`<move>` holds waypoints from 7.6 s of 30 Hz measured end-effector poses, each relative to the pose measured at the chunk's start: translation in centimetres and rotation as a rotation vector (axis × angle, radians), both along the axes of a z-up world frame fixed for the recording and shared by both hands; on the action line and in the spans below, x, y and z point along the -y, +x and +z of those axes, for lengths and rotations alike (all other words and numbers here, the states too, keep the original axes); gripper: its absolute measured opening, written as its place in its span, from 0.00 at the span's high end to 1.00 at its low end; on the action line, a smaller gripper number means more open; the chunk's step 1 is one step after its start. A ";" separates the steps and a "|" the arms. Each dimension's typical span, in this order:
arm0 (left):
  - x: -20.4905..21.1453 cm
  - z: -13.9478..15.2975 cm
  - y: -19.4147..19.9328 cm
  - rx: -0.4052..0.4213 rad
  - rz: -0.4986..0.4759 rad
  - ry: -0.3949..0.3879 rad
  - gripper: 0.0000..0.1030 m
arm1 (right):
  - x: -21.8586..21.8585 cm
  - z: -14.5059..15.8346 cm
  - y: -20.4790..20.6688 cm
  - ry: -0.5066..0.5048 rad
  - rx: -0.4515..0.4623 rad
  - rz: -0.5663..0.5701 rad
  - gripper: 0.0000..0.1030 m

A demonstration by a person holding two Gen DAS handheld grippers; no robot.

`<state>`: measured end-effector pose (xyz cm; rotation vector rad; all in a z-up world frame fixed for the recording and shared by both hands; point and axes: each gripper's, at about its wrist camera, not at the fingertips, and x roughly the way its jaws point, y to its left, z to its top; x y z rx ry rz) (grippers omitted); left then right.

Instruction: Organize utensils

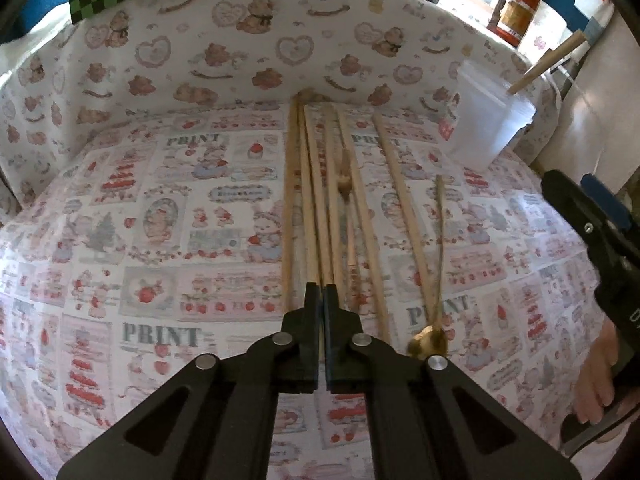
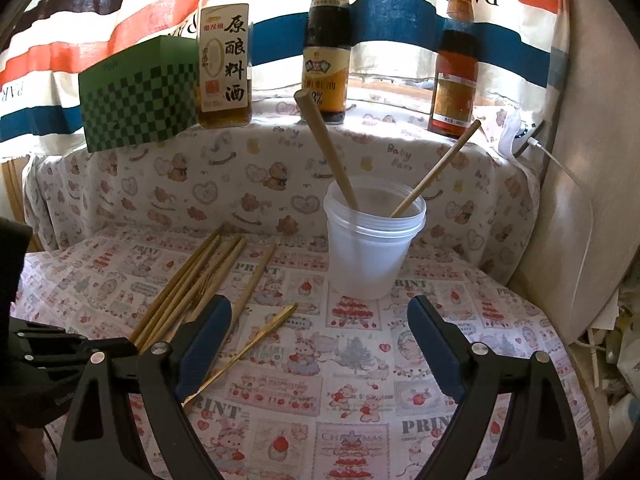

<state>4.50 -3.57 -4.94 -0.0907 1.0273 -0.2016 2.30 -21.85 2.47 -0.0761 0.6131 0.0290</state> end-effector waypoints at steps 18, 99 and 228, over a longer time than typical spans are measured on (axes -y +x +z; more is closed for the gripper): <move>0.0 -0.5 0.4 0.007 0.008 0.089 0.93 | -1.9 0.5 -1.5 -0.018 0.002 0.130 0.12; -6.3 10.1 -7.7 0.767 0.311 -0.019 0.94 | -2.9 -6.5 9.7 0.138 -0.398 -0.086 0.71; -5.6 11.4 -10.1 0.878 0.190 -0.113 0.95 | 3.3 -6.2 1.0 0.356 -0.417 0.043 0.94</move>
